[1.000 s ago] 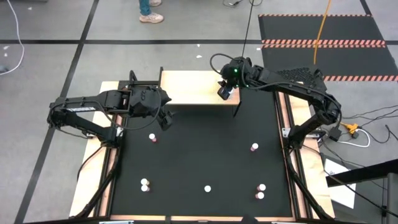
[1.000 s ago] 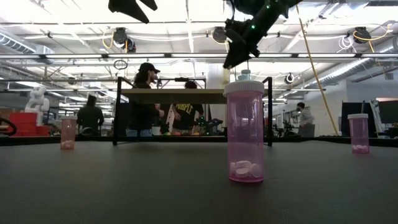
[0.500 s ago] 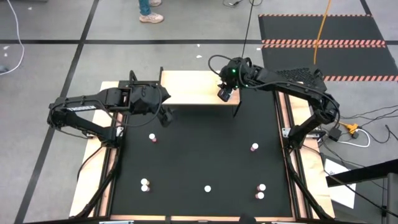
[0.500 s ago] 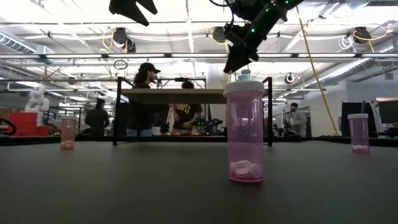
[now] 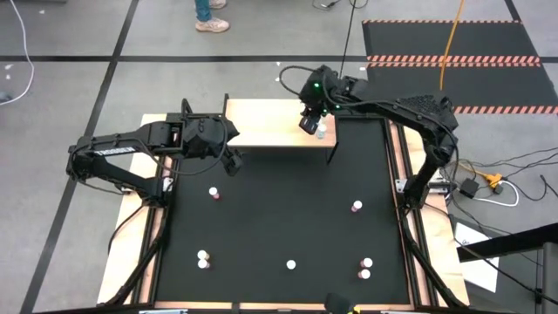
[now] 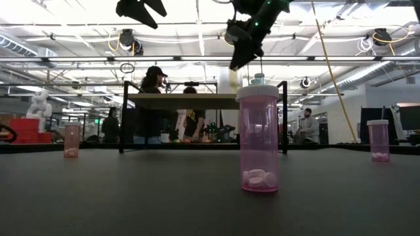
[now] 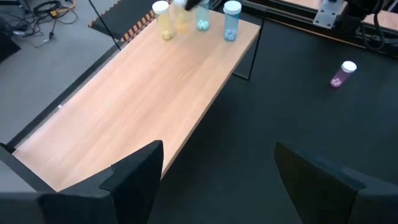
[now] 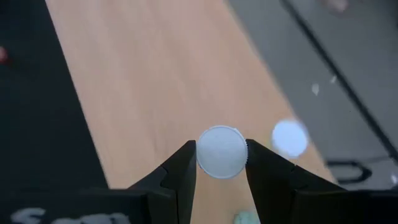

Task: Pick and place medicine bottles onto shelf by color
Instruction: Put the top yellow pill bottle on the shelf aligned with the other yellow pill bottle

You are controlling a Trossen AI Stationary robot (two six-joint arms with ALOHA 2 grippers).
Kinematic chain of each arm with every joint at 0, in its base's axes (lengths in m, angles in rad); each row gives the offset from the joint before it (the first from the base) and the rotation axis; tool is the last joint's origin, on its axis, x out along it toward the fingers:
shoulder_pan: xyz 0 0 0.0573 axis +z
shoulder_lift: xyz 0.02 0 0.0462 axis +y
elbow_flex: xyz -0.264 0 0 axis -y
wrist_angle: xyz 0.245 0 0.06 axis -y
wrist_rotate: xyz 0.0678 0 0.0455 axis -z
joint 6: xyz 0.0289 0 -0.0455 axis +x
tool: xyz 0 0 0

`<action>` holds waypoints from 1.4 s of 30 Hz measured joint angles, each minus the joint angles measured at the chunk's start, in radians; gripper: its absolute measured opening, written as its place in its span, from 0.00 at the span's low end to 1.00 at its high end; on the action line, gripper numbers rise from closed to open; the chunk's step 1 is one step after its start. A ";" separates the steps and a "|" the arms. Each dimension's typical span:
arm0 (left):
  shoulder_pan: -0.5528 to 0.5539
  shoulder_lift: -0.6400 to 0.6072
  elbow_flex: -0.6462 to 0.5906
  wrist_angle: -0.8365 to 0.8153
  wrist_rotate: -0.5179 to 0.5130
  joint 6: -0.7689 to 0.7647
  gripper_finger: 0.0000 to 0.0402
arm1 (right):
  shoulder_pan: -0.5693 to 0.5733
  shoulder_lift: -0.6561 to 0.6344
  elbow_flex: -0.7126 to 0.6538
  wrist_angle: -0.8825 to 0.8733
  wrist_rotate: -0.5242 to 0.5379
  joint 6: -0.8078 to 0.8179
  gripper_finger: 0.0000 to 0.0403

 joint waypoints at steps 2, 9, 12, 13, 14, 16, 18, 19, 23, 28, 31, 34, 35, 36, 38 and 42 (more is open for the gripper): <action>0.000 0.000 0.000 -0.001 0.000 -0.004 0.77 | 0.000 0.022 0.014 -0.028 -0.007 -0.002 0.29; -0.003 0.000 0.000 -0.007 0.000 -0.011 0.77 | 0.001 0.016 -0.060 0.010 -0.023 0.008 0.29; -0.003 0.000 0.000 -0.007 0.000 -0.005 0.77 | -0.003 -0.005 -0.097 0.059 -0.023 0.012 0.29; -0.003 0.000 0.000 -0.007 0.000 -0.004 0.77 | -0.004 -0.012 -0.105 0.072 -0.023 0.013 0.29; -0.003 0.000 0.000 -0.007 0.000 -0.003 0.77 | -0.006 -0.016 -0.111 0.081 -0.023 0.012 0.29; -0.002 0.000 0.000 -0.007 0.000 -0.001 0.77 | -0.006 -0.018 -0.114 0.080 -0.022 0.013 0.29; -0.002 0.000 0.000 -0.007 0.000 0.000 0.77 | -0.008 -0.017 -0.116 0.077 -0.021 0.013 0.29; -0.002 0.000 0.000 -0.007 0.000 0.003 0.77 | -0.008 -0.017 -0.116 0.077 -0.021 0.013 0.29; -0.002 0.000 0.000 -0.008 0.000 0.007 0.77 | -0.013 -0.017 -0.116 0.076 -0.021 0.016 0.29; -0.002 0.000 0.000 -0.008 0.000 0.007 0.77 | -0.020 -0.017 -0.116 0.061 -0.021 0.021 0.29; -0.002 0.000 0.000 -0.008 0.000 0.007 0.77 | -0.025 -0.018 -0.126 0.062 -0.022 0.021 0.29; -0.002 0.000 0.000 -0.008 0.000 0.007 0.77 | -0.029 -0.019 -0.134 0.070 -0.024 0.024 0.30; -0.001 0.000 0.000 -0.008 0.000 0.007 0.77 | -0.031 -0.019 -0.135 0.070 -0.026 0.024 0.30; -0.001 0.000 0.000 -0.008 0.000 0.007 0.77 | -0.032 -0.019 -0.135 0.072 -0.030 0.025 0.30; -0.002 0.000 0.000 -0.008 0.000 0.007 0.77 | -0.032 -0.019 -0.135 0.074 -0.048 0.034 0.32; -0.001 0.000 0.000 -0.008 0.000 0.006 0.77 | -0.032 -0.018 -0.138 0.063 -0.049 0.038 0.36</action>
